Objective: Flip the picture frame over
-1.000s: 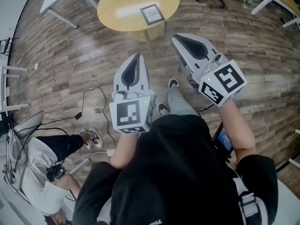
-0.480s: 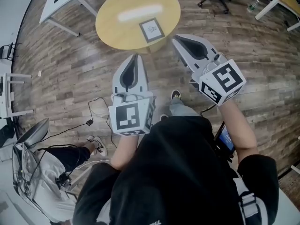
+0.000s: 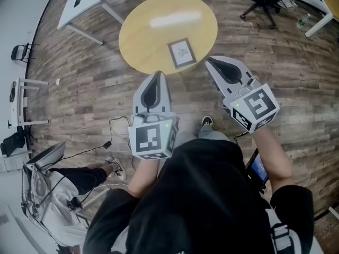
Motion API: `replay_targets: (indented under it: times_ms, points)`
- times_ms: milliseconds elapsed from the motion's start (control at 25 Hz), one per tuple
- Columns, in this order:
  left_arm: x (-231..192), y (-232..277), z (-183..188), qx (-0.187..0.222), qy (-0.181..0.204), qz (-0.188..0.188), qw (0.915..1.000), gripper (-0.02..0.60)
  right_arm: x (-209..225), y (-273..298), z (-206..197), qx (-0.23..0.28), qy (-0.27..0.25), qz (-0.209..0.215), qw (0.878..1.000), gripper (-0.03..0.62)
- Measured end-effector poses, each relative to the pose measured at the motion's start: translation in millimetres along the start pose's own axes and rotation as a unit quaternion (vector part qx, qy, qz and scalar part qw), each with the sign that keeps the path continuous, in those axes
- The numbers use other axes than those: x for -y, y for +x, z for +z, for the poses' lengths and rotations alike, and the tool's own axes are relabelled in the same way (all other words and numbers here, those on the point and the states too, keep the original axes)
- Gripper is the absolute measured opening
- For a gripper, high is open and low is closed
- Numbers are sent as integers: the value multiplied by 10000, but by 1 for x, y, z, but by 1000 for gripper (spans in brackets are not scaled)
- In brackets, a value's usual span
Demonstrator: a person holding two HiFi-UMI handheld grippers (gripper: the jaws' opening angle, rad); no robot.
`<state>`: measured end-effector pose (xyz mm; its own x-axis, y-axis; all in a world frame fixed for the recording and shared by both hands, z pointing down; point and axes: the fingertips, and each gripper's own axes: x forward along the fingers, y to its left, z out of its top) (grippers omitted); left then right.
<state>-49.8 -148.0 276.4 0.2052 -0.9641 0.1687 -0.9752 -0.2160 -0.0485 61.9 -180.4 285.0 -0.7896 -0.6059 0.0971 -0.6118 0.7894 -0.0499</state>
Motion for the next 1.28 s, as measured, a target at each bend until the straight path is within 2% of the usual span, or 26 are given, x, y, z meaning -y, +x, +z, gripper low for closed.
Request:
replay_targets:
  times_ms: [160,320,480,800,960,1160,1280]
  points:
    - [-3,15,-1,-79,-12,148,9999,23,13,13,-4,-31,-28,184,9998,20]
    - [-14,32,7,-80,35,136,9999,23,20,36,2,-75,-110,272,9995,20]
    - [-29,45,-1,-127,45,102,9999,23,20,56,-5,-177,-179,317,9992,20]
    - [-75,101,-3,-28,-118,-136,9998,23,39,114,-15,-488,-455,257,9974,20]
    - [-104,131,-5,21,-192,-286,9994,23,40,150,-11,-621,-719,377,9948,20]
    - [-129,166,-16,3,-175,-621,9979,23,39,192,-24,-1102,-1297,638,9833,20]
    - [-144,182,-44,-91,-212,-681,9974,23,33,210,-47,-1491,-1613,810,9722,20]
